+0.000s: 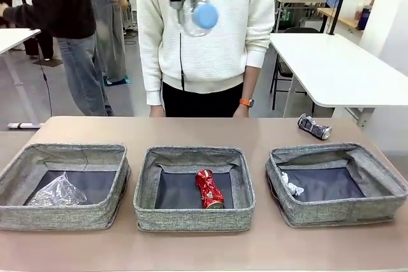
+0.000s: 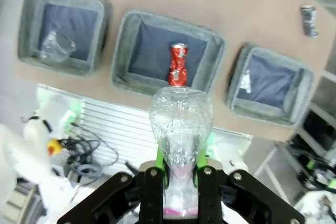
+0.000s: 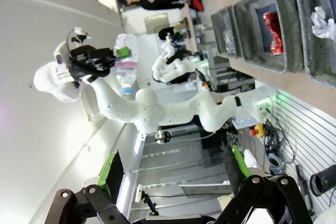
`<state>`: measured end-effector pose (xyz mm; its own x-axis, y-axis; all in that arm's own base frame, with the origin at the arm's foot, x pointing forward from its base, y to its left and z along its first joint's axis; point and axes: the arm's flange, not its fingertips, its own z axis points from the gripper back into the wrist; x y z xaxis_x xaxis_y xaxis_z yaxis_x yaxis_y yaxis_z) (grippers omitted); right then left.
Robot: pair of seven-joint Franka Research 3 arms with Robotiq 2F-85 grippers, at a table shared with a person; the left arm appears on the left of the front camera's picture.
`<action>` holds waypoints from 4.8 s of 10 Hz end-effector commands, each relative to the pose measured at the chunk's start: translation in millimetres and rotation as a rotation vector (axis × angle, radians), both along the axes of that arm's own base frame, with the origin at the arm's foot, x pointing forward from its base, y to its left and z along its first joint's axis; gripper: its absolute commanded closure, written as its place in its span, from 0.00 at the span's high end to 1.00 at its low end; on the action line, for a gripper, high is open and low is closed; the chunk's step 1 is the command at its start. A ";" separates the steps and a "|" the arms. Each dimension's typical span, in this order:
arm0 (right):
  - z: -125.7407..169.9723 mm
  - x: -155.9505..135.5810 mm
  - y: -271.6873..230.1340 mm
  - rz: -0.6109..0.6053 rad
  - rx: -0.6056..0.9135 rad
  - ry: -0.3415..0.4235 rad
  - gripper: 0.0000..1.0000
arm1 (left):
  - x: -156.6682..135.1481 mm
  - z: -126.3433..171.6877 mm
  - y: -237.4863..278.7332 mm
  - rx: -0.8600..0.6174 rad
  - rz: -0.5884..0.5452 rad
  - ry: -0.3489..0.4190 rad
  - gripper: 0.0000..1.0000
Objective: Sort the waste into the appropriate baskets.
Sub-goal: Pick up the waste item pointed out by the person, then place the picked waste into the Fabric basket indicated by the person.
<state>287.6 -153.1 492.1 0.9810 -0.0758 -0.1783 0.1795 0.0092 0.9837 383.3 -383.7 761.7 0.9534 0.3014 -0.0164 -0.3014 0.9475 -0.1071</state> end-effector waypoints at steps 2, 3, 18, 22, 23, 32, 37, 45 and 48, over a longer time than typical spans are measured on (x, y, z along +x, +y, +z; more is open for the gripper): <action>5.6 -0.4 -0.6 -0.002 0.012 0.007 1.00 | 0.0 0.0 0.0 0.000 0.000 0.000 0.22; 5.6 -0.4 -0.6 -0.002 0.012 0.007 1.00 | 0.0 0.0 0.0 0.000 0.000 0.000 0.22; 5.6 -0.4 -0.6 -0.002 0.012 0.007 1.00 | 0.0 0.0 0.0 0.000 0.000 0.000 0.22; 5.6 -0.4 -0.6 -0.002 0.012 0.007 1.00 | 0.0 0.0 0.0 0.000 0.000 0.000 0.22; 5.6 -0.4 -0.6 -0.002 0.012 0.007 1.00 | 0.0 0.0 0.0 0.000 0.000 0.000 0.22; 5.6 -0.4 -0.6 -0.002 0.012 0.007 1.00 | 0.0 0.0 0.0 0.000 0.000 0.000 0.22; 5.6 -0.4 -0.6 -0.002 0.012 0.007 1.00 | 0.0 0.0 0.0 0.000 0.000 0.000 0.22; 5.6 -0.4 -0.6 -0.002 0.012 0.007 1.00 | 3.6 1.8 -5.3 -0.014 0.001 0.013 0.22; 5.6 -0.4 -0.6 -0.002 0.012 0.007 1.00 | 15.6 -58.5 82.5 0.169 -0.081 -0.073 0.22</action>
